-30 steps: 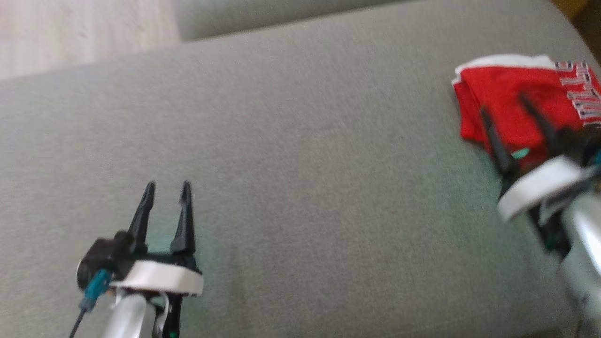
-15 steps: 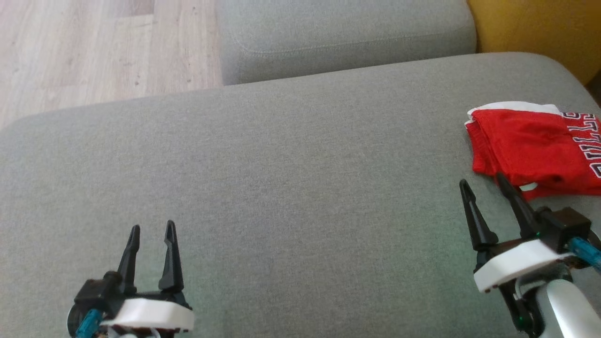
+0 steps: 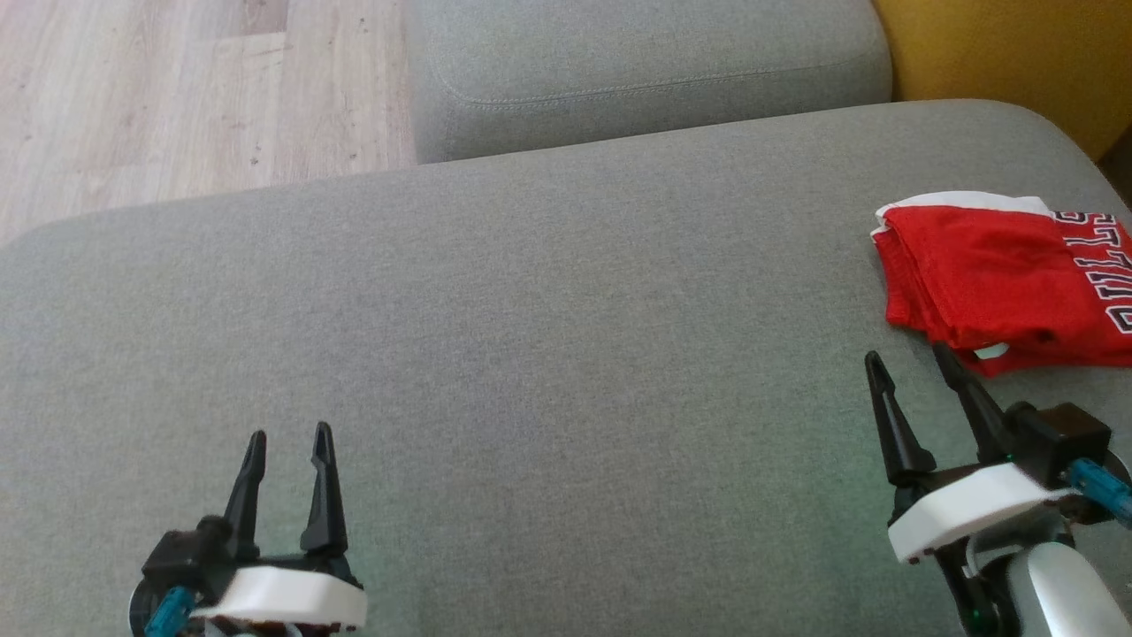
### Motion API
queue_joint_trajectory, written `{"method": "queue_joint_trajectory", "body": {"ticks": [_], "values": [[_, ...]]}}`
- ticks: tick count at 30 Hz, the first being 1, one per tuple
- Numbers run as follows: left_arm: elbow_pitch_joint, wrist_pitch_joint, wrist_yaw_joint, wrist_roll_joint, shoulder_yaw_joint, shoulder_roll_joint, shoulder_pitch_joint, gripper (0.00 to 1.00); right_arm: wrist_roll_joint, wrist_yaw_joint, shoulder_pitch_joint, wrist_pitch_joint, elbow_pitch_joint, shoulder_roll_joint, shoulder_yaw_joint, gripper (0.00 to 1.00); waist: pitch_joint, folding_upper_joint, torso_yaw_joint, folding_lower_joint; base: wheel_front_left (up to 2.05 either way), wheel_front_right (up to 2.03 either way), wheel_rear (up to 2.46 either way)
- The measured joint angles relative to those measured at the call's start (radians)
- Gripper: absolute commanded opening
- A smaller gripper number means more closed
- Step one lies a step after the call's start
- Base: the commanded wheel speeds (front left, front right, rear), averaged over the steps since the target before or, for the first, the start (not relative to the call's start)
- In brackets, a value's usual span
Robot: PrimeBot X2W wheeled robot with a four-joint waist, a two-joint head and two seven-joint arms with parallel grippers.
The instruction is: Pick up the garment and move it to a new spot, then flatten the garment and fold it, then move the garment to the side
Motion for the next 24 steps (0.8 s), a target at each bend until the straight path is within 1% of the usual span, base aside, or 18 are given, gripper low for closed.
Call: {"method": "queue_joint_trajectory", "body": {"ticks": [6, 7, 14, 24], "values": [[0.008, 0.0, -0.002, 0.0, 0.002, 0.0, 0.0, 1.0, 0.005, 0.0, 0.0, 0.001, 0.0, 0.006, 0.011, 1.0, 0.001, 0.0, -0.001, 0.0, 0.0, 0.0, 0.0], [0.011, 0.0, -0.001, 0.0, 0.001, 0.0, 0.0, 0.0, 0.008, 0.0, 0.0, 0.001, 0.004, 0.007, 0.013, 0.0, 0.001, 0.0, -0.001, 0.0, 0.0, 0.0, 0.0], [0.11, 0.005, -0.001, -0.005, -0.006, -0.009, 0.06, 0.0, 0.014, 0.0, 0.064, 0.001, 0.113, 0.024, 0.027, 0.0, 0.001, 0.0, 0.0, 0.0, 0.0, 0.0, 0.0], [0.107, 0.033, -0.001, -0.097, -0.002, -0.011, 0.064, 0.0, 0.112, 0.0, 0.073, 0.009, 0.115, 0.028, 0.017, 0.0, 0.002, 0.0, 0.005, 0.0, 0.0, 0.0, 0.0]]}}
